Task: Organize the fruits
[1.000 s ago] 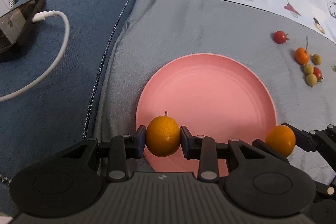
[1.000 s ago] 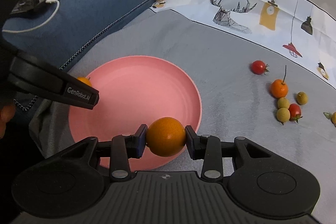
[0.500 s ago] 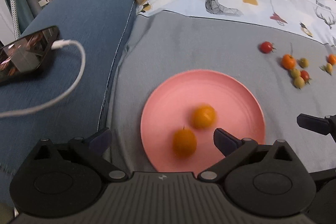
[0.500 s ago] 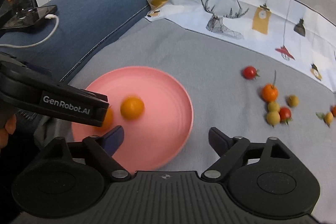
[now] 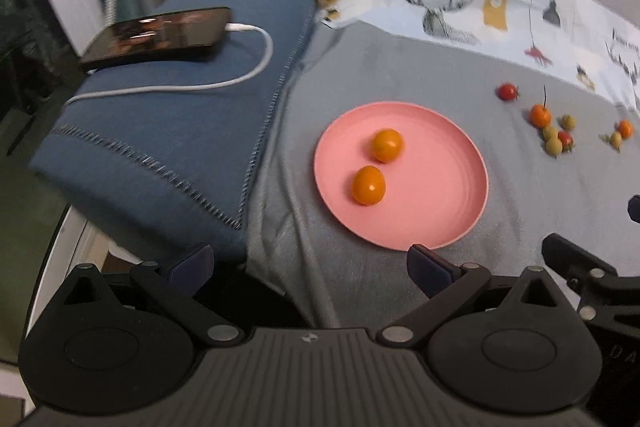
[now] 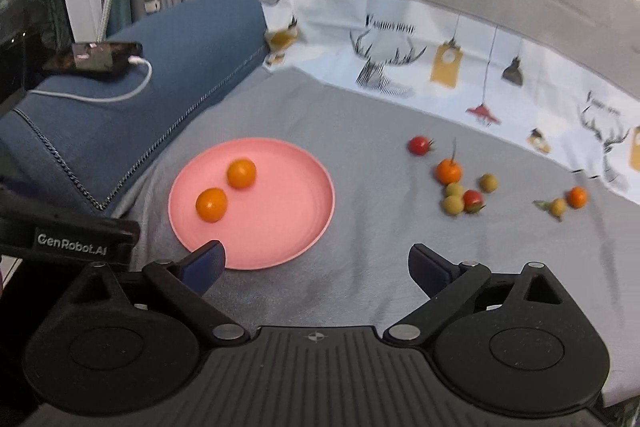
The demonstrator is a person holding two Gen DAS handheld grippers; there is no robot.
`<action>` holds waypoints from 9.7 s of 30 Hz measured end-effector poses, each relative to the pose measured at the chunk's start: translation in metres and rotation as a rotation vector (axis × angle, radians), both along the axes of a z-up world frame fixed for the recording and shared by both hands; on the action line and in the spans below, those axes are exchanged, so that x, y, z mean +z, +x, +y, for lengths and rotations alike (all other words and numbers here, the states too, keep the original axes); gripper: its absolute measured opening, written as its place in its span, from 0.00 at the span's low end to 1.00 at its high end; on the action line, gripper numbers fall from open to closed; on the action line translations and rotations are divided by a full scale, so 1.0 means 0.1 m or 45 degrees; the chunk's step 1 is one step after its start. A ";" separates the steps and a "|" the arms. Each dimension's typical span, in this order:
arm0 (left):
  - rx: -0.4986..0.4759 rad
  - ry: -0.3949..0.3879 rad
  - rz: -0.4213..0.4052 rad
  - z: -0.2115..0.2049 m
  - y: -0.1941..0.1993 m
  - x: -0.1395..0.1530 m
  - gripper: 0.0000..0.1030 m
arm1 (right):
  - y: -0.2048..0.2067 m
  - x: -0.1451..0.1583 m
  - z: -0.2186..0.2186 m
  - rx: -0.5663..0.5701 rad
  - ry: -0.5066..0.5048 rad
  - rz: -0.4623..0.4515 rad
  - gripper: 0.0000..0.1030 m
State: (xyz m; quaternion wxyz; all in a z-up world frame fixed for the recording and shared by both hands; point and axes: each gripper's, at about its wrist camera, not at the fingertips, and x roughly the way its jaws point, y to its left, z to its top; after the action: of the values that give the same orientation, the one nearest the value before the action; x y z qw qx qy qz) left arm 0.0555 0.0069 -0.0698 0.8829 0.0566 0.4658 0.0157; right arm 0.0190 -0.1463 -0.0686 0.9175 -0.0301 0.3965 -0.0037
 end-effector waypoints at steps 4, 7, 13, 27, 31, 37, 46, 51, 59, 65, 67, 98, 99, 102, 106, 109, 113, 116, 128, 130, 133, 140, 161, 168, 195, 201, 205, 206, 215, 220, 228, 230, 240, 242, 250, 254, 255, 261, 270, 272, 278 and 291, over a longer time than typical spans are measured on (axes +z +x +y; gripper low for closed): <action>-0.014 -0.004 -0.038 0.01 -0.19 0.11 1.00 | -0.21 0.14 0.03 0.008 -0.016 -0.055 0.96; -0.019 -0.013 -0.069 0.00 -0.29 0.19 1.00 | -0.34 0.23 0.06 0.017 -0.034 -0.095 0.96; -0.068 -0.011 -0.124 -0.09 -0.42 0.31 1.00 | -0.50 0.36 0.09 0.000 -0.051 -0.160 0.96; -0.104 -0.013 -0.174 -0.11 -0.55 0.38 1.00 | -0.66 0.47 0.08 -0.008 -0.043 -0.205 0.97; -0.106 -0.010 -0.179 -0.10 -0.56 0.39 1.00 | -0.66 0.47 0.08 -0.008 -0.042 -0.208 0.97; -0.111 -0.007 -0.180 -0.10 -0.56 0.39 1.00 | -0.66 0.48 0.08 -0.007 -0.041 -0.209 0.97; -0.117 0.006 -0.177 -0.10 -0.55 0.39 1.00 | -0.66 0.45 0.08 -0.009 -0.032 -0.201 0.97; -0.125 0.020 -0.167 -0.12 -0.54 0.37 1.00 | -0.64 0.43 0.06 -0.012 -0.018 -0.195 0.97; -0.137 0.059 -0.162 -0.19 -0.49 0.37 1.00 | -0.61 0.40 -0.02 -0.043 0.018 -0.186 0.97; -0.157 0.096 -0.155 -0.28 -0.43 0.36 1.00 | -0.57 0.35 -0.15 -0.085 0.053 -0.184 0.97; -0.163 0.108 -0.147 -0.32 -0.40 0.35 1.00 | -0.56 0.33 -0.20 -0.098 0.067 -0.179 0.97; -0.348 0.148 -0.032 -1.59 0.59 0.00 1.00 | -0.10 -0.25 -1.52 -0.453 0.165 -0.077 0.97; -0.359 0.147 -0.031 -1.65 0.63 -0.02 1.00 | -0.08 -0.27 -1.59 -0.473 0.163 -0.075 0.97; -0.393 0.127 -0.020 -1.84 0.75 -0.08 1.00 | -0.02 -0.33 -1.79 -0.526 0.151 -0.083 0.97; -0.452 0.076 -0.032 -2.12 0.93 -0.14 1.00 | 0.07 -0.39 -2.08 -0.599 0.124 -0.109 0.97; -0.505 0.027 -0.024 -2.34 1.08 -0.23 1.00 | 0.15 -0.46 -2.33 -0.658 0.107 -0.121 0.97; -0.555 -0.030 0.024 -2.59 1.33 -0.47 1.00 | 0.30 -0.64 -2.65 -0.722 0.089 -0.120 0.97; -0.527 -0.115 0.098 -2.72 1.61 -0.70 1.00 | 0.43 -0.80 -2.84 -0.748 0.073 -0.115 0.97; -0.384 -0.131 0.209 -3.14 2.58 -1.19 1.00 | 1.22 -1.35 -3.48 -0.807 0.072 -0.087 0.97; -0.387 -0.118 0.237 -3.19 2.66 -1.27 1.00 | 1.34 -1.43 -3.56 -0.808 0.080 -0.077 0.97; -0.370 -0.121 0.266 -3.22 2.73 -1.37 0.97 | 1.51 -1.53 -3.61 -0.773 0.035 -0.060 0.83; -0.303 -0.217 0.268 -3.09 2.73 -1.29 0.39 | 1.44 -1.52 -3.59 -0.758 0.019 -0.080 0.27; -0.310 -0.220 0.112 -1.66 1.07 -0.11 0.39 | 0.19 -0.52 -2.14 -0.480 0.171 -0.117 0.27; -0.241 -0.211 0.036 -1.01 0.43 0.17 0.39 | -0.04 -0.20 -1.36 -0.277 0.194 -0.104 0.27; -0.125 -0.340 -0.152 0.05 -0.64 0.54 0.39 | -0.77 0.37 -0.18 0.005 0.030 -0.210 0.27; -0.127 -0.341 -0.152 0.04 -0.64 0.54 0.39 | -0.79 0.37 -0.19 -0.001 0.030 -0.218 0.27; -0.133 -0.339 -0.148 0.02 -0.63 0.53 0.39 | -0.78 0.36 -0.20 -0.009 0.035 -0.215 0.27; -0.133 -0.339 -0.147 0.02 -0.62 0.52 0.39 | -0.78 0.36 -0.20 -0.011 0.036 -0.213 0.27; -0.129 -0.341 -0.135 0.02 -0.59 0.50 0.39 | -0.74 0.33 -0.20 -0.018 0.040 -0.200 0.27; -0.126 -0.342 -0.126 0.03 -0.57 0.47 0.39 | -0.73 0.32 -0.21 -0.020 0.043 -0.191 0.27; -0.113 -0.348 -0.115 0.04 -0.52 0.44 0.39 | -0.69 0.29 -0.21 -0.014 0.037 -0.169 0.27; -0.109 -0.351 -0.114 0.04 -0.50 0.43 0.39 | -0.67 0.28 -0.20 -0.012 0.033 -0.163 0.27; -0.095 -0.357 -0.096 0.08 -0.36 0.40 0.39 | -0.55 0.24 -0.18 0.000 0.007 -0.139 0.27; -0.089 -0.358 -0.101 0.09 -0.32 0.40 0.39 | -0.51 0.23 -0.17 0.001 0.001 -0.138 0.27; -0.073 -0.348 -0.096 0.05 -0.06 0.38 0.39 | -0.28 0.15 -0.15 0.020 0.016 -0.114 0.27; -0.075 -0.337 -0.077 0.01 0.12 0.32 0.39 | -0.13 0.08 -0.15 0.028 0.030 -0.091 0.27; -0.073 -0.333 -0.070 -0.01 0.16 0.30 0.39 | -0.09 0.07 -0.15 0.031 0.031 -0.085 0.27; -0.048 -0.297 -0.006 -0.08 0.46 0.14 0.39 | 0.16 -0.10 -0.12 0.044 0.049 -0.037 0.27; -0.043 -0.266 0.074 -0.15 0.89 -0.14 0.39 | 0.53 -0.38 -0.11 0.055 0.077 0.038 0.27; -0.043 -0.258 0.083 -0.17 0.99 -0.19 0.39 | 0.61 -0.44 -0.10 0.062 0.081 0.054 0.27; -0.050 -0.198 0.105 -0.26 1.24 -0.34 0.39 | 0.84 -0.61 -0.07 0.090 0.090 0.090 0.27; -0.090 -0.125 0.131 -0.41 1.69 -0.57 0.75 | 1.22 -0.82 0.02 0.156 0.072 0.122 0.27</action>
State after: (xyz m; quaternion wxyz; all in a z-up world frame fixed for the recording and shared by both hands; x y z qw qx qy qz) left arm 0.2243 -0.0342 -0.1268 0.8595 0.0302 0.5085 -0.0415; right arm 0.1413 -0.1441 -0.1511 0.8966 -0.0285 0.4372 0.0649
